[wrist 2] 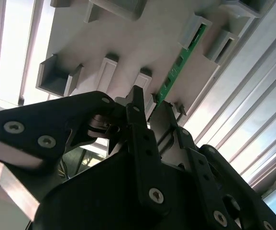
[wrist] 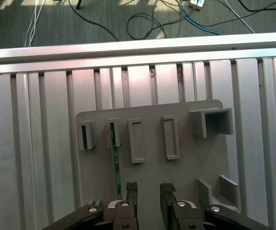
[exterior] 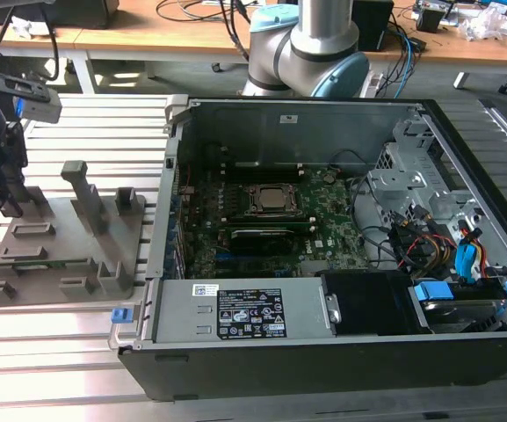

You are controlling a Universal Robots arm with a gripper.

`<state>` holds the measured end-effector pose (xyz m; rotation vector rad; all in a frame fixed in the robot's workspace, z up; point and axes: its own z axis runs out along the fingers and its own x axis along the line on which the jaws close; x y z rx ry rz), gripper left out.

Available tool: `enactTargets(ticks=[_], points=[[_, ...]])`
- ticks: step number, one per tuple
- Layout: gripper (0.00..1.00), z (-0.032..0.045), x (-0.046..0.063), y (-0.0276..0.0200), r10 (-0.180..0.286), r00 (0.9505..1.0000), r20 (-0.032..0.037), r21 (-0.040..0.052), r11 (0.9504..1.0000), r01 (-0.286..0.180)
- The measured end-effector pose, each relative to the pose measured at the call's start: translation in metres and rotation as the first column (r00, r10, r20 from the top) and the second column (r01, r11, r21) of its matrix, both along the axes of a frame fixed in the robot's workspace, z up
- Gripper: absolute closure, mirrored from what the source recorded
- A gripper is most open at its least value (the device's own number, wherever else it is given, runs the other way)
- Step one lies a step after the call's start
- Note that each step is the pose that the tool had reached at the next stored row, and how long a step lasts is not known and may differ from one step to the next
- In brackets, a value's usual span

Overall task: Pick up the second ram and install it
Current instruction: 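Pick up the second ram and move it above second insertion slot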

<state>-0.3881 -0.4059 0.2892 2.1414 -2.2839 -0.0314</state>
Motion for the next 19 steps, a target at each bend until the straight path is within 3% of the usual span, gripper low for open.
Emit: enactTargets(ticks=[19], points=[[0.67, -0.0226, 0.000, 0.0000, 0.000, 1.0000, 0.0000, 0.0000, 1.0000, 0.000]])
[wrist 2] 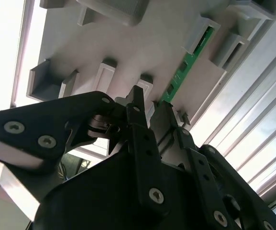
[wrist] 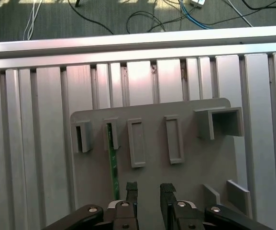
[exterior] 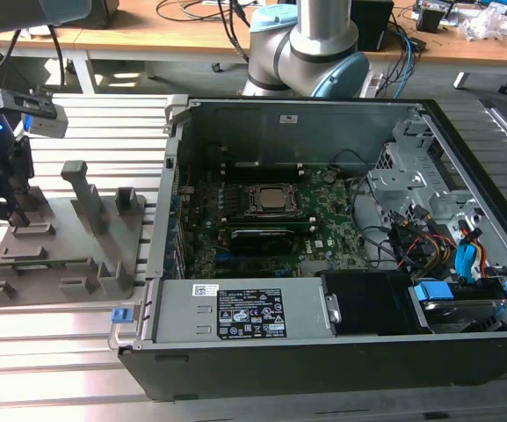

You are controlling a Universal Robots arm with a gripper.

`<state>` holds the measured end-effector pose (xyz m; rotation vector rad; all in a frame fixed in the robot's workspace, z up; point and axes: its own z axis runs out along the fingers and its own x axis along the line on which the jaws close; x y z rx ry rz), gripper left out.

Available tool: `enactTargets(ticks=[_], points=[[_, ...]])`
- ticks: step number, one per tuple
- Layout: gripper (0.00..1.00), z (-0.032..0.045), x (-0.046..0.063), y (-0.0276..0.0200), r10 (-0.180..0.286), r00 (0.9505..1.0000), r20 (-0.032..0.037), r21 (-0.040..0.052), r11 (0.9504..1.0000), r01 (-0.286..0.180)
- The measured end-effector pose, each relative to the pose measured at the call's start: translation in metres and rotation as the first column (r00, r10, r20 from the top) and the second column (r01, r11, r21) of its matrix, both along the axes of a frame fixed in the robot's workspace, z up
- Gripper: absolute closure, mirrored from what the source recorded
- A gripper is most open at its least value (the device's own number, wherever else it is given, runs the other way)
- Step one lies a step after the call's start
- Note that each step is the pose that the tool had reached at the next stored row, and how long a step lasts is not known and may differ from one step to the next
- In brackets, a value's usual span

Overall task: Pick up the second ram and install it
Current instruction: 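Pick up the second ram and move it above second insertion slot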

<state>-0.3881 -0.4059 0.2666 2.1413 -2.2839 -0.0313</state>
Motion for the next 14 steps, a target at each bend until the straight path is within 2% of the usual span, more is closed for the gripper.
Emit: enactTargets(ticks=[6, 14], points=[[0.67, -0.0085, 0.000, 0.0000, 0.000, 1.0000, 0.0000, 0.0000, 1.0000, 0.000], [0.67, -0.0157, 0.000, 0.0000, 0.000, 1.0000, 0.0000, 0.0000, 1.0000, 0.000]])
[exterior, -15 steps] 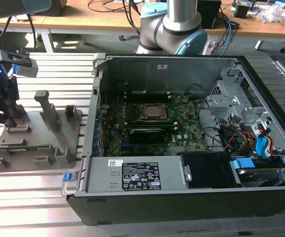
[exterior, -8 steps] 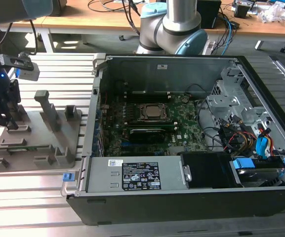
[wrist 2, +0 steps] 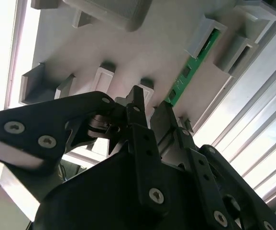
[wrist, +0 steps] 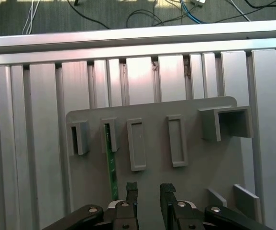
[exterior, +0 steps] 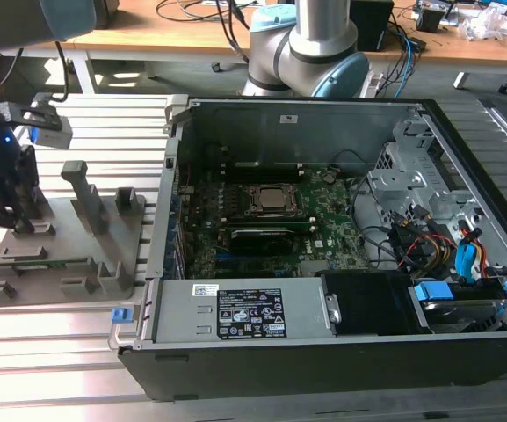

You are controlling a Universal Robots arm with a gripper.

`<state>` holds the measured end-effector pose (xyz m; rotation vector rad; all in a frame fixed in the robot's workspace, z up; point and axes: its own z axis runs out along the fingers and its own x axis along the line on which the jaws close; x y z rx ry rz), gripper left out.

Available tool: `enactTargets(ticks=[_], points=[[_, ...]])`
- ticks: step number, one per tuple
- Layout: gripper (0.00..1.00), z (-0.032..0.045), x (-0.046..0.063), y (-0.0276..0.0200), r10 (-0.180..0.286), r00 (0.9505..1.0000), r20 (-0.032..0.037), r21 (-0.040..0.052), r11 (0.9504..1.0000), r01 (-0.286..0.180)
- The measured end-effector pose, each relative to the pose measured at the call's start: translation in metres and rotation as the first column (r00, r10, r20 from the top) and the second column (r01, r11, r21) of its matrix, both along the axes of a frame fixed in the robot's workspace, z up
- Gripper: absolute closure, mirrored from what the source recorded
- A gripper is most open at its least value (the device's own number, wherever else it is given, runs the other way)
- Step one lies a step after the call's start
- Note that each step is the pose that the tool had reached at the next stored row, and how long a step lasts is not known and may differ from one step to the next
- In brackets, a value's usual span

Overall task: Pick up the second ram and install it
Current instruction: 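Pick up the second ram and move it above second insertion slot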

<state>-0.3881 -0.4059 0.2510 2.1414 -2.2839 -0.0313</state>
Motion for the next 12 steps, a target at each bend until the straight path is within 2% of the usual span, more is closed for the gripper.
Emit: enactTargets(ticks=[12], points=[[0.67, -0.0109, 0.0000, -0.0010, 0.000, 1.0000, -0.0001, -0.0001, 1.0000, 0.000]])
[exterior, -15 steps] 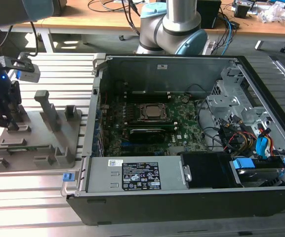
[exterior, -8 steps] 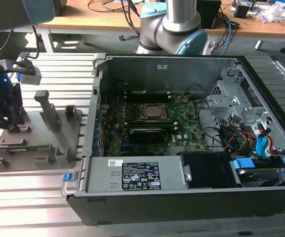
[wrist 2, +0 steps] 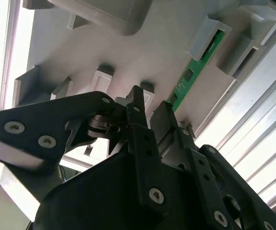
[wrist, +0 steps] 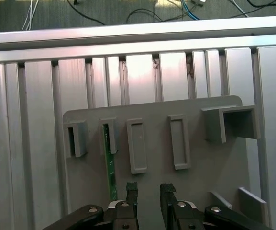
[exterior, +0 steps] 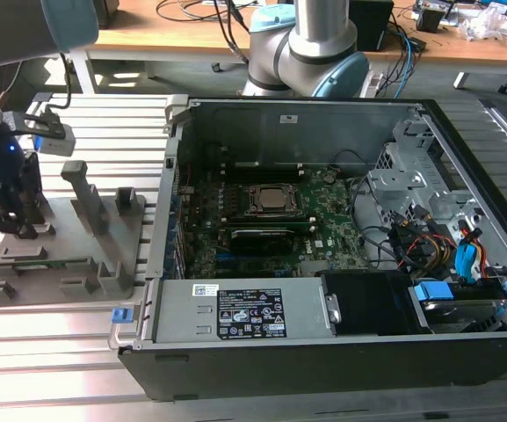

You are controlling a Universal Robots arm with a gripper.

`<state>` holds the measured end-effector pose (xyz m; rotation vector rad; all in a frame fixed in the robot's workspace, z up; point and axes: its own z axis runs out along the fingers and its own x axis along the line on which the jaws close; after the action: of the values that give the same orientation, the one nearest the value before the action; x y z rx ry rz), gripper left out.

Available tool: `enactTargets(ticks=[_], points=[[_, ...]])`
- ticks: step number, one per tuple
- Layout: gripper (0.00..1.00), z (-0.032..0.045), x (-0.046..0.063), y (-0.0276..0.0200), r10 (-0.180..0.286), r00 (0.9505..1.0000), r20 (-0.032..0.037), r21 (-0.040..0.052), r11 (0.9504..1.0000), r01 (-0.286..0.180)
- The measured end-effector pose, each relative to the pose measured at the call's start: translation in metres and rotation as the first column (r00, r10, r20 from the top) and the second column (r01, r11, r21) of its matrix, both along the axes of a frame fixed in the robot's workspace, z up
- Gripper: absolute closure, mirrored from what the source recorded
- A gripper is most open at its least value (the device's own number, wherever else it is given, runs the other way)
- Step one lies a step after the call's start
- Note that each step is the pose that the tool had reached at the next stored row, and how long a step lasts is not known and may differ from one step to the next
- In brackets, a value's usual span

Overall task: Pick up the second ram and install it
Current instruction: 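Pick up the second ram and move it above second insertion slot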

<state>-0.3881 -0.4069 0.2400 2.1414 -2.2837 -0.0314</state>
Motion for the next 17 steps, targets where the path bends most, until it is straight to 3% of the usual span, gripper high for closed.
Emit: enactTargets(ticks=[4, 6, 11, 17], points=[[0.67, -0.0021, 0.000, -0.0066, 0.000, 1.0000, 0.0000, -0.0023, 1.0000, 0.000], [0.67, -0.0025, -0.001, -0.0186, 0.000, 1.0000, 0.0002, -0.0023, 1.0000, 0.000], [0.67, -0.0071, 0.000, -0.0351, 0.000, 1.0000, 0.0004, -0.0023, 1.0000, 0.000], [0.67, -0.0194, 0.006, -0.0373, 0.000, 1.0000, 0.0001, -0.0025, 1.0000, 0.000]])
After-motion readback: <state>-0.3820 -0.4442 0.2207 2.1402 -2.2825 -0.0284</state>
